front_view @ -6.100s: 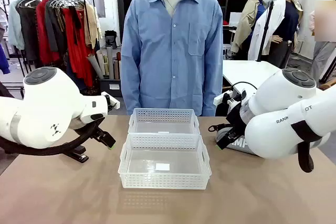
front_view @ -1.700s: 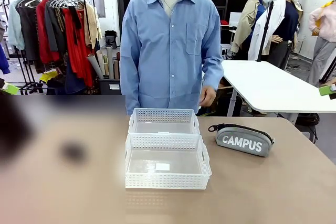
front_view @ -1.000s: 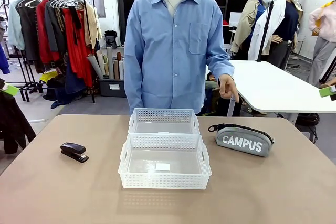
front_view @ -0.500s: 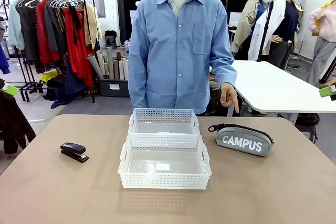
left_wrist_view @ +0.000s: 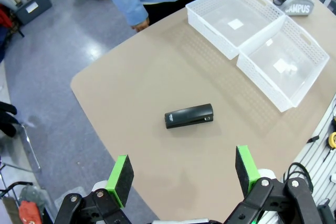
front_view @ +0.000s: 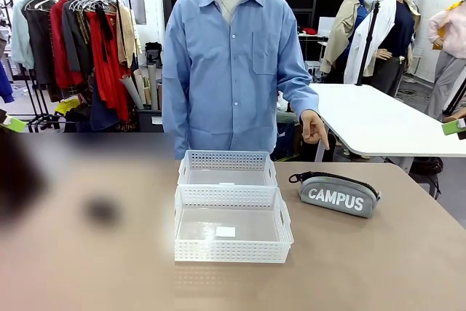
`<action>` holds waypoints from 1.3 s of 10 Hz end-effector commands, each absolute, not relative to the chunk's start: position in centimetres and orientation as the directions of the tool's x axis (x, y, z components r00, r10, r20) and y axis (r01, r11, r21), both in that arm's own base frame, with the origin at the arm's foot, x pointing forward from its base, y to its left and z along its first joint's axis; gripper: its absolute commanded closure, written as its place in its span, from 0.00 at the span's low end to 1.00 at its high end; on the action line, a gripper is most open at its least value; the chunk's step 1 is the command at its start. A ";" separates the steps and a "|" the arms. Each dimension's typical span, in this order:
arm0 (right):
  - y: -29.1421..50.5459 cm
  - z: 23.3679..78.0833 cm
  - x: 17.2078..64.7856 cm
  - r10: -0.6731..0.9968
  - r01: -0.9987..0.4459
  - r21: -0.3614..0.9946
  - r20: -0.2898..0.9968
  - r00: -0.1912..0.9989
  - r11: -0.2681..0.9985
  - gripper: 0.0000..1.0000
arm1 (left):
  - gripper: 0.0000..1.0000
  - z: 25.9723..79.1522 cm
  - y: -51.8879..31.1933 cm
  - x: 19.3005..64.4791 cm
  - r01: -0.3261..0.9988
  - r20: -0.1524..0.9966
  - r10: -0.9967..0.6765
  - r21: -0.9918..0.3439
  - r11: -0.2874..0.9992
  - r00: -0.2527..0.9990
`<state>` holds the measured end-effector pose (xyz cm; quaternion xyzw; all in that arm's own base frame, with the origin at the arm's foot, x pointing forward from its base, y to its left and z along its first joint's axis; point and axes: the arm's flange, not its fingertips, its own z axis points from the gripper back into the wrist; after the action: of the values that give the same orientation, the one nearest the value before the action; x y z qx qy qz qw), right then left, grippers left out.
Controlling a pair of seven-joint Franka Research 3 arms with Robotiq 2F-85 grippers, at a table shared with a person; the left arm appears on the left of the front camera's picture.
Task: Distribute items into two baskets.
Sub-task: Pick up the Pencil pouch that the person points to.
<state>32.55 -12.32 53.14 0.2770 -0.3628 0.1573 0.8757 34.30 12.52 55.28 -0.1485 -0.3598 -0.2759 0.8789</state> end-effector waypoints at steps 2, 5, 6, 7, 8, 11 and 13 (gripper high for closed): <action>-11.3 55.1 37.2 0.190 -0.546 0.343 0.689 0.699 0.764 0.00 | 0.00 55.3 12.6 34.4 0.606 0.721 -0.383 -0.064 0.793 0.578; -9.7 55.6 42.3 0.306 -0.597 0.325 0.627 0.717 0.733 0.00 | 0.00 55.3 12.6 34.4 0.606 0.721 -0.383 -0.064 0.793 0.578; -9.0 55.5 43.6 0.353 -0.625 0.313 0.609 0.710 0.716 0.00 | 0.00 55.3 12.6 34.4 0.606 0.721 -0.383 -0.064 0.793 0.578; -8.3 55.1 44.8 0.403 -0.655 0.292 0.596 0.694 0.697 0.00 | 0.00 55.3 12.6 34.4 0.606 0.721 -0.383 -0.064 0.793 0.578; -7.6 54.7 46.0 0.452 -0.681 0.269 0.576 0.681 0.681 0.00 | 0.00 55.3 12.6 34.4 0.606 0.721 -0.383 -0.064 0.793 0.578; -6.2 52.8 48.8 0.595 -0.750 0.189 0.500 0.629 0.634 0.00 | 0.00 55.3 12.6 34.4 0.606 0.721 -0.383 -0.064 0.793 0.578; -5.3 51.1 50.7 0.721 -0.822 0.133 0.417 0.554 0.554 0.00 | 0.00 55.3 12.6 34.4 0.606 0.721 -0.383 -0.064 0.793 0.578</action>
<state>49.72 -4.81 50.89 0.1825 -0.1767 0.4020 0.8797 34.38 12.47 55.23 -0.1478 -0.3581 -0.2760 0.8796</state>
